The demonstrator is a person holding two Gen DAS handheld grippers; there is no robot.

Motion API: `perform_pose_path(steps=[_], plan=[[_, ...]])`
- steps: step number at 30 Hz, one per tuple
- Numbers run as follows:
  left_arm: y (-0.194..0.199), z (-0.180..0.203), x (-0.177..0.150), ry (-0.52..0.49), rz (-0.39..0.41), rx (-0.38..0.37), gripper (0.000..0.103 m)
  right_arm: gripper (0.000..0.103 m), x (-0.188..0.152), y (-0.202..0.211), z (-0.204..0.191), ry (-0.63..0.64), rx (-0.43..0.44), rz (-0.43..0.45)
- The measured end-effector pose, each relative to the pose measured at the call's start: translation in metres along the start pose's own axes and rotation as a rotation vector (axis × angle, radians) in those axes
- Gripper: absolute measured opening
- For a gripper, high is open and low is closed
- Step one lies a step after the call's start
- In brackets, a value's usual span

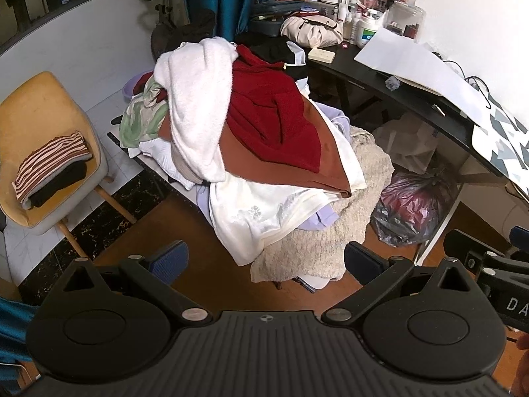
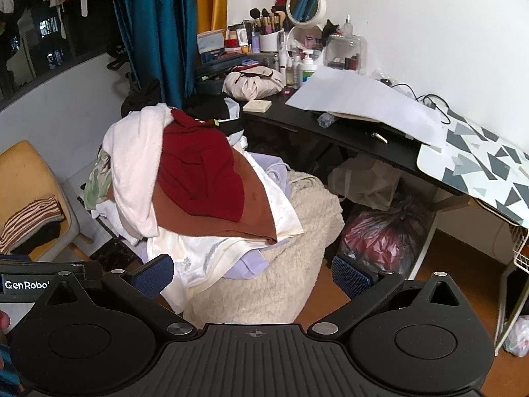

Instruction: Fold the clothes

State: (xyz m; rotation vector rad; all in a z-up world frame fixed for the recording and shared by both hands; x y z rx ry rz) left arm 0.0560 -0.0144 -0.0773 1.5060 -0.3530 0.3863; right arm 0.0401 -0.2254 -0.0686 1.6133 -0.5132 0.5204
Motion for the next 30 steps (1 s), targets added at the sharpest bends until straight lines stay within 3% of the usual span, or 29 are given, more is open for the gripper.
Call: perform_pose_path(steps=[30], plan=[[-0.006,-0.006,0.005,0.023,-0.012,0.011,0.103,0.102,0.006,-0.015,-0.005,0.005,0.029,-0.028]])
Point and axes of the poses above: each gripper's, at about its wrist camera, not at the fingertips, and y roughly against the way its jaws point, z to its right, x to its top, the point moved 10 cm from there along -y, roughly the way its jaws point, and after that the axes turned 8 degrees about -z, right-handed, at the moved point
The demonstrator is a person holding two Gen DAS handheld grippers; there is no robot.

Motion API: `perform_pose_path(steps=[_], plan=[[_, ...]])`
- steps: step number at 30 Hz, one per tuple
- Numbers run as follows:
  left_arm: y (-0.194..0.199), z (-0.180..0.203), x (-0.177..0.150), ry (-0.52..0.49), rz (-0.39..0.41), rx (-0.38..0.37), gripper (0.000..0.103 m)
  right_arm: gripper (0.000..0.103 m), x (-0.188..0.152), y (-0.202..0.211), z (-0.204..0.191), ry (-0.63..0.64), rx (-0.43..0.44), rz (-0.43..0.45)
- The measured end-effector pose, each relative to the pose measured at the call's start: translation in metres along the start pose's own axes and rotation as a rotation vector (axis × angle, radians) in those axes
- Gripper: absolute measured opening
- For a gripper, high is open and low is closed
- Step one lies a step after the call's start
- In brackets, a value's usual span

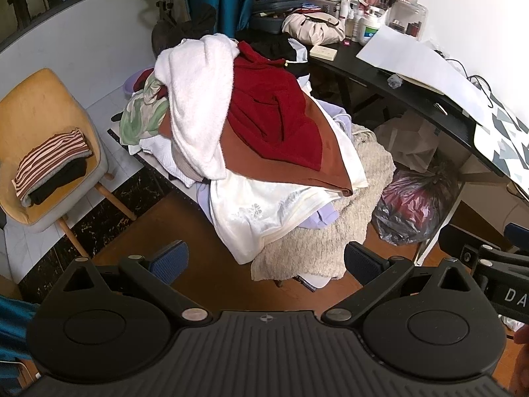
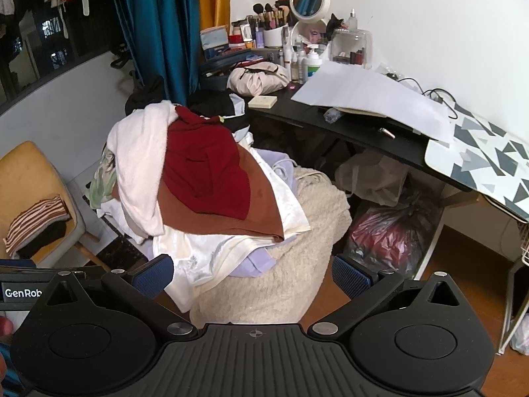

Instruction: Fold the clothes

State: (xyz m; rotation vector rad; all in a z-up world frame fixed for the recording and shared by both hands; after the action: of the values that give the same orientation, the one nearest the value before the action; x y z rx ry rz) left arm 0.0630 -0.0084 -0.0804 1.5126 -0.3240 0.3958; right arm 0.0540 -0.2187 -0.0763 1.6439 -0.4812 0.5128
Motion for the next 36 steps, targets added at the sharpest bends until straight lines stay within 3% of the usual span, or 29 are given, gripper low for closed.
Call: perform_pose_path(steps=[8,16,29,36], plan=[[-0.007,-0.021,0.008,0.042,-0.01,0.01,0.103,0.102,0.022,-0.017,-0.019,0.035,-0.004,-0.006],[-0.032,-0.055,0.036,0.037,-0.041,-0.006,0.103,0.102,0.042,-0.046,-0.049,0.034,-0.032,-0.034],[-0.079,-0.13,0.124,-0.037,-0.061,-0.099,0.103,0.102,0.096,-0.103,-0.127,-0.033,-0.141,-0.066],[-0.1,-0.184,0.152,-0.055,-0.085,-0.115,0.103,0.102,0.112,-0.129,-0.179,-0.06,-0.162,-0.08]])
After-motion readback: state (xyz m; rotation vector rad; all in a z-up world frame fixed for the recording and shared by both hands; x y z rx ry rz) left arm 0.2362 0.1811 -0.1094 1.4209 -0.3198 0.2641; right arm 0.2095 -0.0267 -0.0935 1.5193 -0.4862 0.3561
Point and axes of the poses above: each gripper's, at about its wrist camera, not at the fingertips, and y roughly against the way its jaws point, z to its right, x to its top, the point moved 10 cm from there along -y, roughly the way its jaws point, and after that the axes turned 8 degrees about -z, right-handed, at the moved point
